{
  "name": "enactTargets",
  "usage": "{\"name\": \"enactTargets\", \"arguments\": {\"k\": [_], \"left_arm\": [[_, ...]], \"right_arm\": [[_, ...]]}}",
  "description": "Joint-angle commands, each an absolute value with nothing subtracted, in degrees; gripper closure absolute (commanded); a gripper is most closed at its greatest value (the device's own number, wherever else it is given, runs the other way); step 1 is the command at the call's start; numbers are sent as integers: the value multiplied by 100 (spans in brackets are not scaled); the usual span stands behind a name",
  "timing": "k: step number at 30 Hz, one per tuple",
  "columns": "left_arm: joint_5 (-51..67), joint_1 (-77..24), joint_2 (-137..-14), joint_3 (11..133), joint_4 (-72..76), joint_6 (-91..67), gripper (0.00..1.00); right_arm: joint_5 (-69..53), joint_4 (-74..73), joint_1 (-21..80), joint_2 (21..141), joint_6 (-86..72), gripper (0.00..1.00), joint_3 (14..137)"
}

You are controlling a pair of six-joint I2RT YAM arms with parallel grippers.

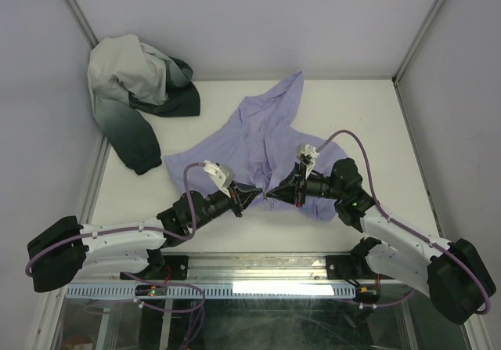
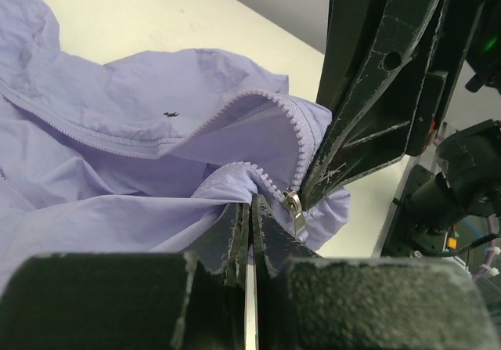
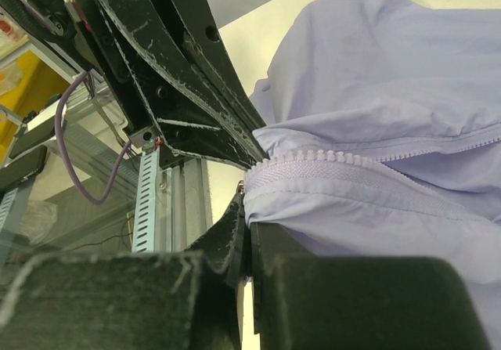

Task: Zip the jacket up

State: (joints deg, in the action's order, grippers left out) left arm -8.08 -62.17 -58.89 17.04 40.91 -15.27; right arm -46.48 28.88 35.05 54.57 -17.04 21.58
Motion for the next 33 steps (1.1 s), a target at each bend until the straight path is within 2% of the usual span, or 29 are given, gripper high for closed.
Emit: {"name": "enactTargets", "arguments": {"k": [1, 8, 14, 17, 19, 23, 28, 33], "left_arm": [[-551, -6223, -5998, 1967, 3666, -1414, 100], [-1231, -6223, -5418, 1690, 3713, -2444, 100], [-1735, -6214, -5095, 1542, 3683, -3622, 76], [-1926, -6214, -5061, 1398, 3777, -4289, 71], [-2062, -6214, -5025, 1232, 3859, -4767, 63], [-2136, -6214, -5014, 893, 4171, -5550, 59], [-1921, -6214, -5068, 752, 4861, -5788, 54], [-1970, -6213, -5248, 730, 5362, -5871, 52]], "right_arm": [[-4464, 3232, 3474, 5620, -1915, 100, 2589], [-4404, 3239, 3477, 5907, -1991, 100, 2574], [-4561, 3511, 3477, 5995, -2071, 100, 2413], [-4588, 3749, 3475, 6007, -2187, 100, 2323], [-4583, 3857, 3473, 6003, -2254, 100, 2282], [-4619, 4013, 3472, 6031, -2331, 100, 2222], [-4724, 4192, 3472, 6162, -2417, 100, 2207], [-4785, 4392, 3473, 6218, -2520, 100, 2162]]}}
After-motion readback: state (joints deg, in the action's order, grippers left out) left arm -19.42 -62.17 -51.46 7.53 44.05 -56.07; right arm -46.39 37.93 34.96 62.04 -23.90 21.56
